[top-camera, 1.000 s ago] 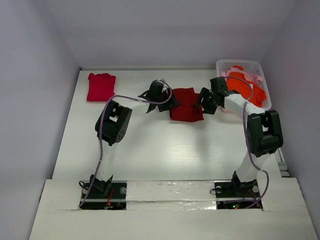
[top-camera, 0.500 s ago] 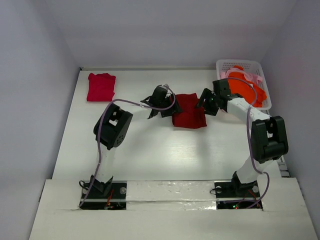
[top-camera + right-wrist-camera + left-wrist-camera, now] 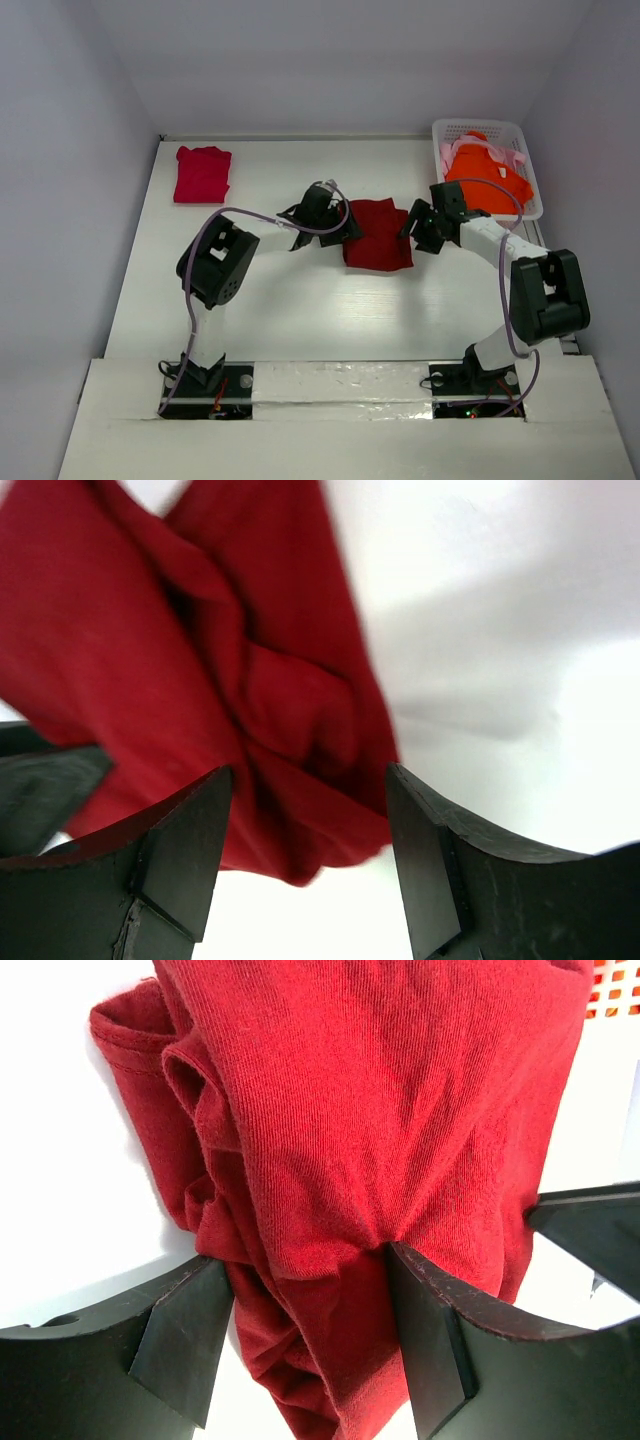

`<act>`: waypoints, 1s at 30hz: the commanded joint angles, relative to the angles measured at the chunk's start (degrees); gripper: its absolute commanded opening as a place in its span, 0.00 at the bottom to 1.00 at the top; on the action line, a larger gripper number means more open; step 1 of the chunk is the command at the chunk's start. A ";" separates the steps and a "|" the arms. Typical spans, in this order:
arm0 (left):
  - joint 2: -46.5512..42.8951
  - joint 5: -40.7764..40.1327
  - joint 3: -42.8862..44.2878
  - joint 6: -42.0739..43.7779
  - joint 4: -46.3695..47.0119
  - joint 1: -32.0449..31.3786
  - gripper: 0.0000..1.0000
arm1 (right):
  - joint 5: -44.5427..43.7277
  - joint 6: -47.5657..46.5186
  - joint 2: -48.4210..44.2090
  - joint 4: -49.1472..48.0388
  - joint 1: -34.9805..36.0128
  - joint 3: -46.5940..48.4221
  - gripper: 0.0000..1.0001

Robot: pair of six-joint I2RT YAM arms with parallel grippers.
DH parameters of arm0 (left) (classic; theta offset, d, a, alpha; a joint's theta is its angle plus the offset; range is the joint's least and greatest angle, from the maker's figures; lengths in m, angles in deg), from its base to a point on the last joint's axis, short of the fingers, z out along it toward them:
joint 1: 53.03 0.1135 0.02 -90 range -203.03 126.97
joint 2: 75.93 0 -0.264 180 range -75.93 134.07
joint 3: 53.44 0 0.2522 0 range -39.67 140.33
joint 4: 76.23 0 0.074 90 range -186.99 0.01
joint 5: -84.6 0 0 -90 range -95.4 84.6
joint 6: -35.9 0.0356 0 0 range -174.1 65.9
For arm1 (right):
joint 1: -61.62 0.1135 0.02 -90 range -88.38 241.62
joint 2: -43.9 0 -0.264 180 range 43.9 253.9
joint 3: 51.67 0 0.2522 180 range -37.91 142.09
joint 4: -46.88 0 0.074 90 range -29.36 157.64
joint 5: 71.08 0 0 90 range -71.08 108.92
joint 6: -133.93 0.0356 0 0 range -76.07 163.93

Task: Fold and stack the t-shirts
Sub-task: Fold the tshirt

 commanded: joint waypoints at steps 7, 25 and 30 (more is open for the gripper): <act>-1.69 -1.53 -4.95 1.61 -6.90 -0.38 0.60 | -2.46 2.69 -4.94 -6.29 0.23 -7.88 0.68; -3.80 -2.41 -9.00 1.70 -5.76 -0.38 0.60 | 1.41 4.27 -6.42 -14.12 0.23 -13.34 0.68; -3.45 -1.88 -9.17 1.00 -5.06 -0.38 0.60 | -1.49 4.10 -11.79 -10.17 0.23 -12.72 0.68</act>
